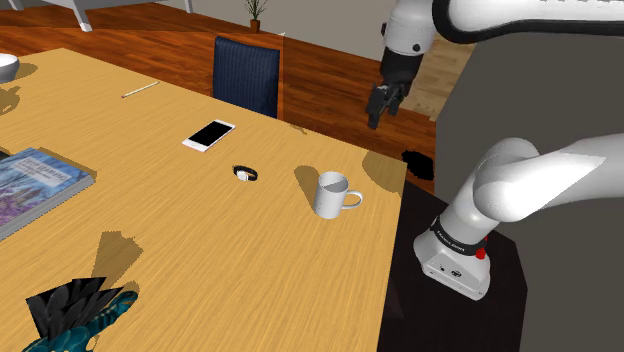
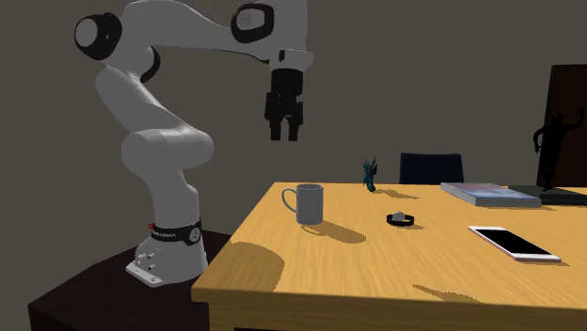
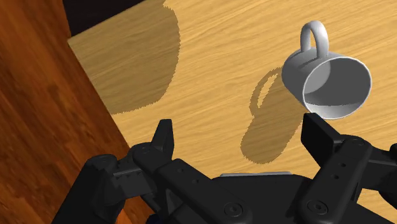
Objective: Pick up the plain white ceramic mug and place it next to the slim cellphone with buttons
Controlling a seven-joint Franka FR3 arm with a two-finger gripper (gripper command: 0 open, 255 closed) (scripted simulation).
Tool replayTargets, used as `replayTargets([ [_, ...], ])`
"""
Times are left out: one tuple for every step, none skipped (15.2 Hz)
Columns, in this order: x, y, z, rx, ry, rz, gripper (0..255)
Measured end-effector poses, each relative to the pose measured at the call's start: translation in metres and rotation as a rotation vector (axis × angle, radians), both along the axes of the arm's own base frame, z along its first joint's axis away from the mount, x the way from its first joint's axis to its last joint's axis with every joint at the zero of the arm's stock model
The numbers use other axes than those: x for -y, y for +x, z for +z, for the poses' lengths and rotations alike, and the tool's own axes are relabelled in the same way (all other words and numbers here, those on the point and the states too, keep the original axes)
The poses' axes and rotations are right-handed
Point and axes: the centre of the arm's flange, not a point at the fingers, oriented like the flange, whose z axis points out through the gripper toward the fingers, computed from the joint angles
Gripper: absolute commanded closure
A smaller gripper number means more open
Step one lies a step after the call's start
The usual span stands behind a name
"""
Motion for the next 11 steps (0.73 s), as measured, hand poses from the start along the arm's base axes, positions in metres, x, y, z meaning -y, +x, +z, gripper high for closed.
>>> replayTargets([
  [-0.011, -0.001, -0.009, 0.006, 0.002, -0.008, 0],
  [-0.025, -0.003, -0.016, 0.012, 0.005, -0.016, 0],
  [-0.035, -0.003, -0.024, 0.018, 0.008, -0.025, 0],
  [-0.044, -0.002, -0.034, 0.023, 0.01, -0.034, 0],
  [-0.053, -0.001, -0.041, 0.029, 0.013, -0.043, 0],
  [-0.062, -0.002, -0.048, 0.035, 0.015, -0.051, 0],
  [-0.071, 0.0, -0.056, 0.04, 0.017, -0.06, 0],
  [-0.082, 0.0, -0.063, 0.047, 0.02, -0.068, 0],
  [-0.094, 0.003, -0.068, 0.052, 0.023, -0.076, 0],
  [-0.102, 0.006, -0.077, 0.058, 0.025, -0.085, 0],
  [-0.113, 0.008, -0.083, 0.064, 0.028, -0.093, 0],
])
